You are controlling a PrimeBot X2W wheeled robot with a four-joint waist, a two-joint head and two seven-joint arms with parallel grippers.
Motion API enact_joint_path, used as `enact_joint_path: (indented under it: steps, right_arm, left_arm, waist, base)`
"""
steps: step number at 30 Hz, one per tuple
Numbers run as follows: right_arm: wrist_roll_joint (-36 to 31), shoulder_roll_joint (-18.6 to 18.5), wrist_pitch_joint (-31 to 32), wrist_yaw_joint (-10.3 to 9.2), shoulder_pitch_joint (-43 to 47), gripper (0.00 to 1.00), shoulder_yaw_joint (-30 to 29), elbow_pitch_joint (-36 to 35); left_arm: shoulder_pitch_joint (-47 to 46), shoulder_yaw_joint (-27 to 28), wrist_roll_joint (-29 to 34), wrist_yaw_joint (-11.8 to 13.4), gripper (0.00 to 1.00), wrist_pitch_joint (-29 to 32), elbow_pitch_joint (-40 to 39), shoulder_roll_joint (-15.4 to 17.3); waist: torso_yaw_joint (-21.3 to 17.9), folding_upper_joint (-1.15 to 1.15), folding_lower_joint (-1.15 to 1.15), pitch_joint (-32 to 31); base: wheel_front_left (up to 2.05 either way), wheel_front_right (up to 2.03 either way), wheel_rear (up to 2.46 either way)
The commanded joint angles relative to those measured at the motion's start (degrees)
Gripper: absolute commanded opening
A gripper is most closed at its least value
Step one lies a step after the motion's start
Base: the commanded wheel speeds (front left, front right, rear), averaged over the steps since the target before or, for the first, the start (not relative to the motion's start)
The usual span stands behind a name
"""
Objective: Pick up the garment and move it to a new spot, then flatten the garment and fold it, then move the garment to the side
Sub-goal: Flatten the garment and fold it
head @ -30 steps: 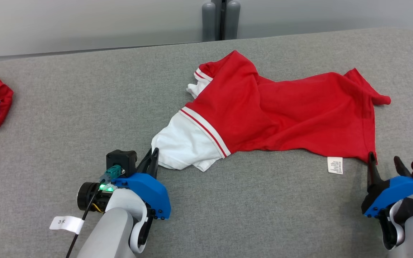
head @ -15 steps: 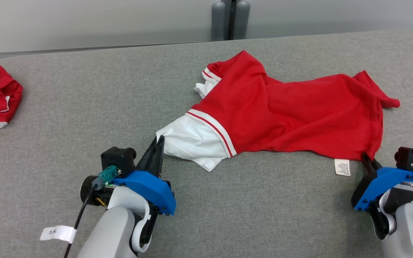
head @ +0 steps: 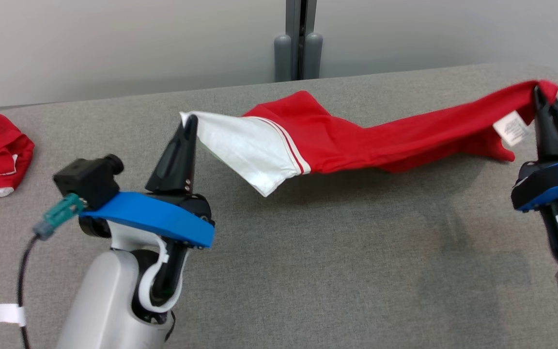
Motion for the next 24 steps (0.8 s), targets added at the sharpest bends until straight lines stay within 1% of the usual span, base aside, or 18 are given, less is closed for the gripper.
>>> enact_joint_path:
  steps: [1, 4, 9, 14, 17, 19, 21, 24]
  right_arm:
    - [0.6, -0.8, 0.9, -0.01, 0.4, 0.0, 0.2, -3.5]
    - [1.2, -2.6, 3.7, -0.01, 1.3, 0.0, -0.2, -13.6]
    - [2.6, -4.8, 9.3, -0.01, 2.3, 0.0, -2.2, -29.4]
    - [4.7, -6.9, 14.0, -0.01, 1.8, 0.0, -5.5, -40.5]
    - [5.8, -7.3, 17.0, -0.01, 1.3, 0.0, -7.3, -45.3]
    - [6.9, -6.9, 19.0, -0.01, 0.9, 0.0, -8.2, -47.5]
    - [8.2, -6.3, 20.6, -0.01, 0.4, 0.0, -8.6, -48.2]
    - [10.1, -5.1, 22.6, -0.01, -0.6, 0.0, -8.1, -46.3]
  left_arm:
    - [-0.8, 0.9, -1.0, 0.1, 0.0, 0.7, -2.6, 0.7]
    - [-2.5, 2.8, -1.0, 0.7, 0.0, 1.9, -11.0, 2.5]
    - [-7.1, 5.6, -1.7, 2.9, 0.0, 4.7, -25.5, 4.1]
    - [-13.9, 7.3, -3.6, 5.6, 0.0, 9.9, -36.5, 4.7]
    - [-18.5, 7.5, -5.3, 7.1, 0.0, 14.1, -39.7, 5.1]
    - [-21.4, 7.6, -4.6, 7.3, 0.0, 16.4, -40.1, 6.6]
    - [-23.7, 7.0, -4.3, 7.6, 0.0, 18.0, -39.0, 7.0]
    - [-27.4, 6.2, -3.7, 7.5, 0.0, 19.3, -35.5, 7.3]
  waist:
    - [-0.4, 0.0, 0.0, -0.9]
    - [-0.5, 0.0, 0.0, -2.2]
    - [-0.6, 0.0, 0.0, -3.8]
    - [-0.9, 0.0, 0.0, -4.4]
    - [-1.1, 0.0, 0.0, -3.9]
    - [-1.3, 0.0, 0.0, -3.0]
    - [-1.4, 0.0, 0.0, -2.0]
    - [-1.5, 0.0, 0.0, 0.5]
  base:
    - [0.0, 0.0, 0.0]
    - [0.0, 0.0, 0.0]
    - [0.0, 0.0, 0.0]
    - [0.0, 0.0, 0.0]
    - [0.0, 0.0, 0.0]
    - [0.0, 0.0, 0.0]
    - [0.0, 0.0, 0.0]
    - [0.0, 0.0, 0.0]
